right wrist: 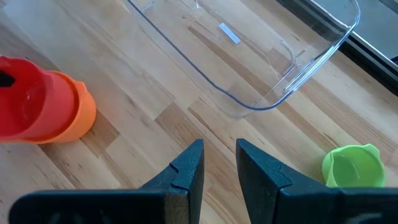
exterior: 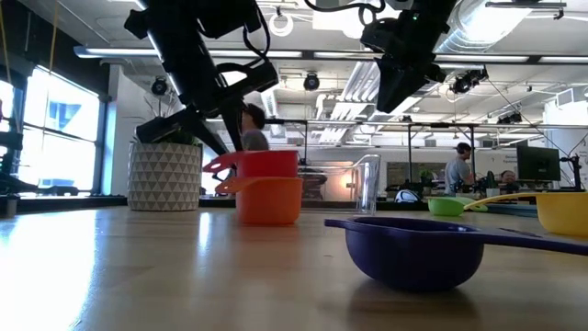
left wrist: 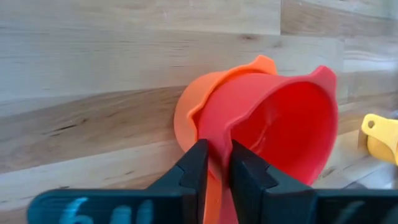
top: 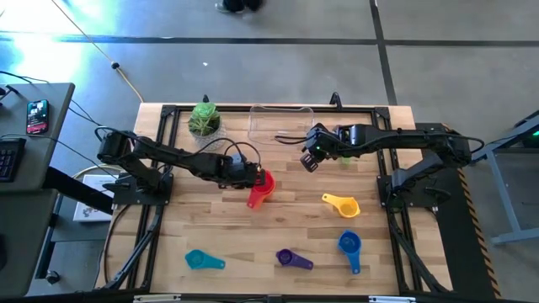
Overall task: Nest measuring cups in basket
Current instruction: Stack the red measuring cup on top of the orange measuring cup
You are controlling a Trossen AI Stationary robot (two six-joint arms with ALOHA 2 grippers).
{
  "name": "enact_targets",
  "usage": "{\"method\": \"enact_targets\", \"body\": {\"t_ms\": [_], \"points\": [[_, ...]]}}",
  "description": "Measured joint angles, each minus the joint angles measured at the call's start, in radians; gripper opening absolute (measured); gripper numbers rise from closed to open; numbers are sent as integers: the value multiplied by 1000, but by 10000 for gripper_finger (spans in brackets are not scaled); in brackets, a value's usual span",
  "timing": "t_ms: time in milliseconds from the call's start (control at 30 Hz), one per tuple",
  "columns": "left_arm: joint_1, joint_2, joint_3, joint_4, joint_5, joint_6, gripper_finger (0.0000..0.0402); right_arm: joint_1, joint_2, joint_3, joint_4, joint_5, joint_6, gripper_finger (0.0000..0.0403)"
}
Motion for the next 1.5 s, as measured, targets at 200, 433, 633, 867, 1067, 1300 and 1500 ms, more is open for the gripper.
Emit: {"method": "enact_targets", "body": {"t_ms": [200, 433, 633, 867, 1067, 1300, 1500], "points": [[0, 0, 0, 7, 0, 0, 57, 0, 0, 0, -2, -1, -6, 85], [0, 0, 0, 8, 29, 19, 60, 0, 0, 0, -2, -5, -8, 85], [1, 0, 0, 8, 34, 26, 60, 0, 0, 0, -3, -5, -8, 85], [1, -3, 0, 1, 34, 52, 60, 0, 0, 0, -5, -5, -8, 85], [-7, -15, 0, -1, 98, 122, 60, 0, 0, 0, -24, -6, -8, 85], [-77, -9, 0, -66, 95, 143, 60, 0, 0, 0, -25, -8, 50, 85], [-102, -9, -1, -96, 79, 171, 60, 0, 0, 0, -25, -8, 119, 85]]}}
